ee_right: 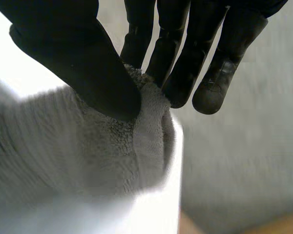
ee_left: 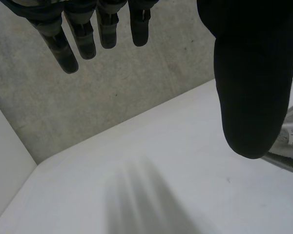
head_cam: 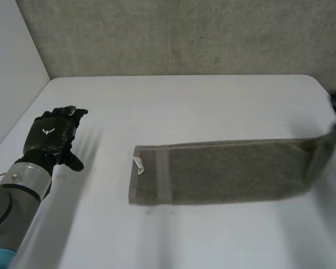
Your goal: Fold the towel.
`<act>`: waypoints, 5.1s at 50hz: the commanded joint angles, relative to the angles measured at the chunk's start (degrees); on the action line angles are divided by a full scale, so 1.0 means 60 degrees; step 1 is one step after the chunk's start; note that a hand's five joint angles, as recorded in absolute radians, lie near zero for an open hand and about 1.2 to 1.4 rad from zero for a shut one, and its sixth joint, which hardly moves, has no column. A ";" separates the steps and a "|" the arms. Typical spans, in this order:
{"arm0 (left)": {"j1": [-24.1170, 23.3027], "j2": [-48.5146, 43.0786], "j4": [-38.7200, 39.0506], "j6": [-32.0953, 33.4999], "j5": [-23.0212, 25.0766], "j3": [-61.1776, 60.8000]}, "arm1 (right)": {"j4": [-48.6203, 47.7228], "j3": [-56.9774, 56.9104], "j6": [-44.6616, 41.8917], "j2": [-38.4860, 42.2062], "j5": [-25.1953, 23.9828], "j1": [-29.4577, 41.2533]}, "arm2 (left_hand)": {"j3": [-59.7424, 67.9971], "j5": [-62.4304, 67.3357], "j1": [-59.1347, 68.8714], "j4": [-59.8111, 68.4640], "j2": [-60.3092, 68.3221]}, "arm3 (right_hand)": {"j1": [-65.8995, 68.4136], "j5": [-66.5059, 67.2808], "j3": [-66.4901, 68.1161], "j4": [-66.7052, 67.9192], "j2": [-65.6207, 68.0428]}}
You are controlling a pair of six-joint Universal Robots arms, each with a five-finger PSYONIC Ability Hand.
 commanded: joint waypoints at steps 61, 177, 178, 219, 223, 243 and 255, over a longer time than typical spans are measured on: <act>-0.3618 -0.3080 -0.1962 -0.0747 -0.1628 0.4317 | -0.1486 0.3095 0.2840 0.0253 -0.0284 0.3017 | 0.0042 -0.0267 -0.0073 0.0053 0.0080 | 0.2821 0.2361 0.0682 0.0364 0.0637; -0.2315 0.0729 -0.6020 -0.1670 -0.1599 0.6485 | 0.1500 -0.1330 0.5856 -0.3219 0.0390 0.4233 | 0.0042 -0.0267 -0.0073 0.0053 0.0080 | -0.8845 -0.9306 -1.0984 -1.1303 -1.1029; -0.2329 0.0744 -0.6006 -0.1670 -0.1584 0.6485 | 0.1500 -0.1330 0.5871 -0.3205 0.0361 0.4233 | 0.0042 -0.0267 -0.0073 0.0053 0.0080 | -0.8845 -0.9306 -1.0984 -1.1303 -1.1029; -0.2403 0.0817 -0.5962 -0.1685 -0.1599 0.6338 | 0.1280 -0.1007 0.6149 -0.3248 0.0053 0.4159 | 0.0042 -0.0267 -0.0073 0.0053 0.0080 | 0.0840 0.0380 -0.1298 -0.1617 -0.1343; -0.2403 0.0832 -0.5947 -0.1685 -0.1613 0.6338 | 0.0769 -0.0832 0.6485 -0.3277 -0.0210 0.4145 | 0.0042 -0.0267 -0.0073 0.0053 0.0080 | 0.2821 0.2361 0.0683 0.0364 0.0638; -0.2417 0.0802 -0.5918 -0.1685 -0.1613 0.6236 | 0.0621 -0.0729 0.6516 -0.3395 -0.0269 0.4101 | 0.0042 -0.0267 -0.0073 0.0053 0.0080 | 0.2821 0.2361 0.0683 0.0364 0.0638; -0.2417 0.0788 -0.5903 -0.1685 -0.1613 0.6206 | 0.0636 -0.0729 0.6501 -0.3409 -0.0269 0.4086 | 0.0042 -0.0267 -0.0073 0.0053 0.0080 | 0.2821 0.2361 0.0683 0.0364 0.0638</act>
